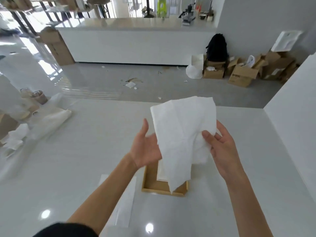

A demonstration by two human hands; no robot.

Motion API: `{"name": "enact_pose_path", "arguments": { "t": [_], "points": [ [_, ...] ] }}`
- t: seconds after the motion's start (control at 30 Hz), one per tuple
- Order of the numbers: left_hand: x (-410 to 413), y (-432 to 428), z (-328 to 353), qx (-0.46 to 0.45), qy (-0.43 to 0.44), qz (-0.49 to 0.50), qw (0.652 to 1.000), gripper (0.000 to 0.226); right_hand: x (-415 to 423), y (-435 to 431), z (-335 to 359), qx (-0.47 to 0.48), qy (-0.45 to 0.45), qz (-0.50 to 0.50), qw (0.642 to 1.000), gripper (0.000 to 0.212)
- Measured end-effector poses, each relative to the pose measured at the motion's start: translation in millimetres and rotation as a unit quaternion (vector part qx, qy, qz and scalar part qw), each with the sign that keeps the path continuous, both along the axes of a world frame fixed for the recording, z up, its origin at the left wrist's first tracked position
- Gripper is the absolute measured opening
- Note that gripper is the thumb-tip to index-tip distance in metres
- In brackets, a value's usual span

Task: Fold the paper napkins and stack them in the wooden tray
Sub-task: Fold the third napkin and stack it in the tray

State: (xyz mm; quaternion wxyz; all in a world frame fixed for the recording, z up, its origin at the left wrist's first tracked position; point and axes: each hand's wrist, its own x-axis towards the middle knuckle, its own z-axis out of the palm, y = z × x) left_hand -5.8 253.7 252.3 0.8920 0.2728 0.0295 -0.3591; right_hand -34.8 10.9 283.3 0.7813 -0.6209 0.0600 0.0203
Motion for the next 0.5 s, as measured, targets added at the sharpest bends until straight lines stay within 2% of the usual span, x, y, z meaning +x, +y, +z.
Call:
{"name": "enact_pose_path", "arguments": {
  "t": [0.1, 0.17, 0.3, 0.43, 0.5],
  "points": [
    [-33, -12, -15, 0.031, -0.014, -0.012, 0.999, 0.095, -12, -13, -10, -0.029, 0.018, -0.035, 0.999, 0.054],
    [-42, -16, -10, 0.091, -0.058, -0.008, 0.994, 0.096, -18, -18, -16, -0.048, 0.03, -0.056, 0.997, 0.048],
    [-43, -22, -6, 0.276, -0.18, 0.005, 0.944, 0.052, -22, -20, -23, -0.058, 0.053, -0.08, 0.994, 0.035],
    [-45, -30, -8, 0.294, -0.204, -0.026, 0.934, 0.061, -19, -24, -28, -0.063, 0.081, -0.091, 0.991, 0.026],
    [-39, -29, -7, 0.311, -0.211, -0.01, 0.927, 0.056, -16, -28, -29, -0.07, 0.096, -0.08, 0.99, 0.021]
  ]
}}
